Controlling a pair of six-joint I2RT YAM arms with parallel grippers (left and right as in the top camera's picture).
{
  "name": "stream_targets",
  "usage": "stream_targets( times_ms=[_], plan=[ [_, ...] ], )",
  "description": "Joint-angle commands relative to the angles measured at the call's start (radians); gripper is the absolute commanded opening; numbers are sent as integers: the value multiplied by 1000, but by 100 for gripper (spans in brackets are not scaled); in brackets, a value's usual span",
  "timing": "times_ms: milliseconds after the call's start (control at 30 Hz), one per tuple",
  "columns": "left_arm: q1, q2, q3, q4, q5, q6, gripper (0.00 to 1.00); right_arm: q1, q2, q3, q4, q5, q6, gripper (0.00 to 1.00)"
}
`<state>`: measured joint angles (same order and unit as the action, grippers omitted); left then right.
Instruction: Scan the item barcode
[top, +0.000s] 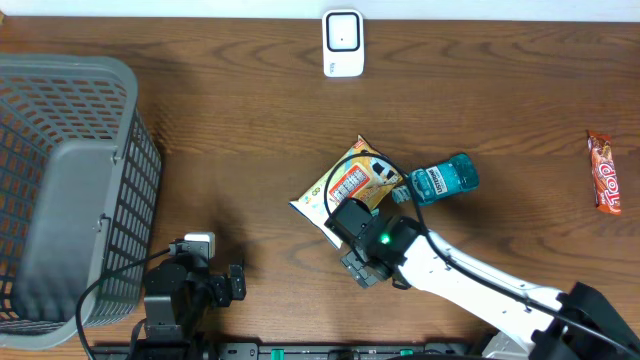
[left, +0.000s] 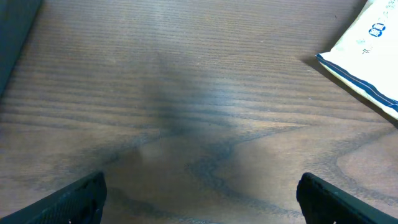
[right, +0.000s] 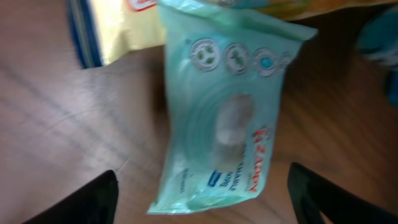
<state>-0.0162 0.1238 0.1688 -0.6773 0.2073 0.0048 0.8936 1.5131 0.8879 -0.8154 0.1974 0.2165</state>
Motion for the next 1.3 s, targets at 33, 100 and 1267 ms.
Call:
stream_targets(
  times_ms=[33, 100, 1267],
  plan=[
    [0, -2, -5, -12, 1, 10, 98, 11, 69, -6, 5, 111, 88, 74],
    [0, -2, -5, -12, 1, 10, 98, 15, 117, -6, 13, 104, 90, 73],
    [0, -2, -5, -12, 1, 10, 98, -204, 34, 326, -417, -1051, -515, 1]
  ],
)
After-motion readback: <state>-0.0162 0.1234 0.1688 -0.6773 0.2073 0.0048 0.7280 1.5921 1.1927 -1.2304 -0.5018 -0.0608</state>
